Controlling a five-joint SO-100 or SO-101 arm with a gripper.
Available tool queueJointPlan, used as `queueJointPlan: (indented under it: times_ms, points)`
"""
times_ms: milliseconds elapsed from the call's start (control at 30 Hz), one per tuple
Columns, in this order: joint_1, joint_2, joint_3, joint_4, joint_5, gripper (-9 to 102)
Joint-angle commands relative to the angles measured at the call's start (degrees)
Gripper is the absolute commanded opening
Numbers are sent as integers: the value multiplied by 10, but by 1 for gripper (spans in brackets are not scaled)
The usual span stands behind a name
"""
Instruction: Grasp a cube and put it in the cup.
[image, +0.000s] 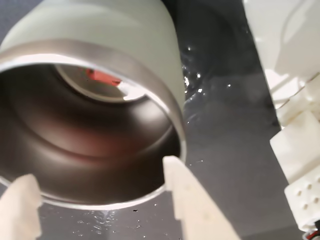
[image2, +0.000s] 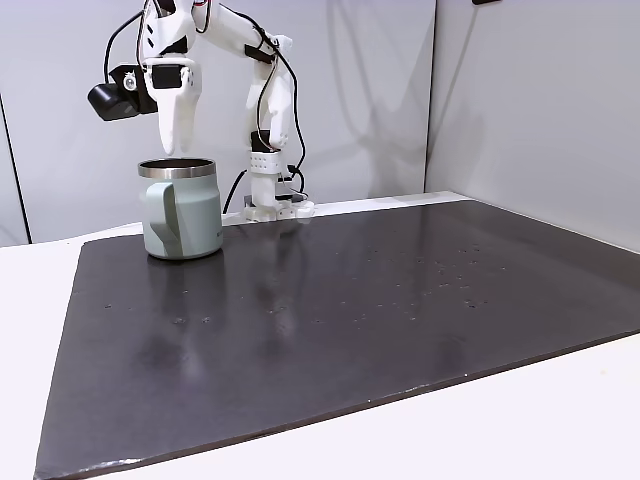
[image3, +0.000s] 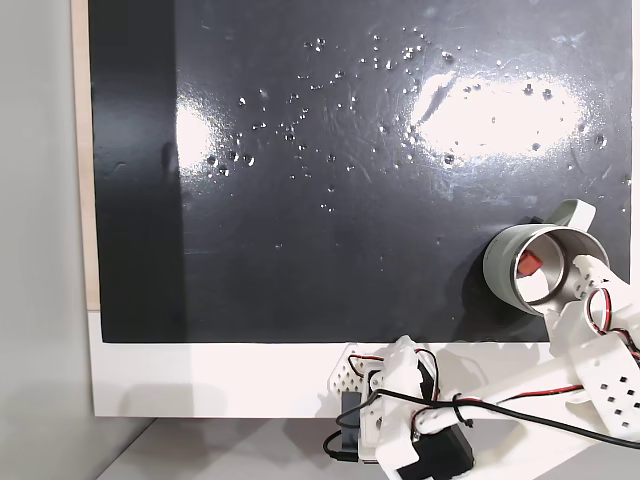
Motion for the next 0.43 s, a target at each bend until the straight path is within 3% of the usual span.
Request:
queueJointPlan:
  times_ms: [0, 400]
  points:
    - [4, 32, -3, 7, -6, 27]
    - [3, 49, -3, 8, -9, 25]
